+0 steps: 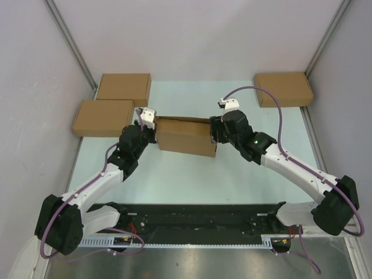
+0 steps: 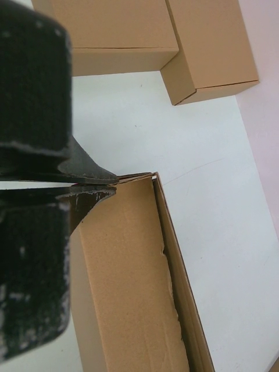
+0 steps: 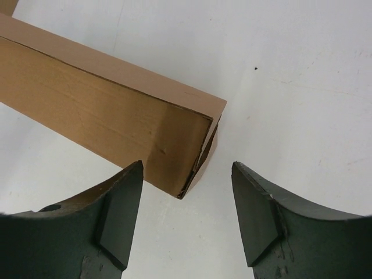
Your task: Fold the paper box
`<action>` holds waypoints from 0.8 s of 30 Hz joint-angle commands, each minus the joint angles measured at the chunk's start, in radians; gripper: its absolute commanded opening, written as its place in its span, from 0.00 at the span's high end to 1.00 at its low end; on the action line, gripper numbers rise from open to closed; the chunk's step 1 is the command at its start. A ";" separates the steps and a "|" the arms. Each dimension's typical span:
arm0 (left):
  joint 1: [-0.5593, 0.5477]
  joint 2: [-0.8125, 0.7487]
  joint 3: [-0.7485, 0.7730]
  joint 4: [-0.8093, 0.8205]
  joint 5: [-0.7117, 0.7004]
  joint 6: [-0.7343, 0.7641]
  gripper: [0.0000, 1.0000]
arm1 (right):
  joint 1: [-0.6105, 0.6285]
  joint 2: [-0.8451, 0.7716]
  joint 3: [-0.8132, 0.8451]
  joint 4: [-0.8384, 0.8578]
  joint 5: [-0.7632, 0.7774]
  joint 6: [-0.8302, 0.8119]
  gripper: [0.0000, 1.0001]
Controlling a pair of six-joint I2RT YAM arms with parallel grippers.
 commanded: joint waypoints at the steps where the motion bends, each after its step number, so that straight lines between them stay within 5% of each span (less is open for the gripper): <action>1: -0.022 0.024 0.009 -0.132 0.075 -0.028 1.00 | 0.008 -0.054 0.019 0.020 0.043 -0.007 0.34; 6: -0.022 0.021 0.009 -0.132 0.075 -0.028 1.00 | 0.008 -0.059 0.031 0.022 0.062 -0.007 0.37; 16: -0.022 0.019 0.009 -0.137 0.075 -0.031 1.00 | 0.005 -0.044 0.039 0.052 0.075 -0.009 0.68; 24: -0.022 0.021 0.012 -0.132 0.079 -0.034 1.00 | -0.003 -0.031 0.043 0.069 0.094 -0.023 0.74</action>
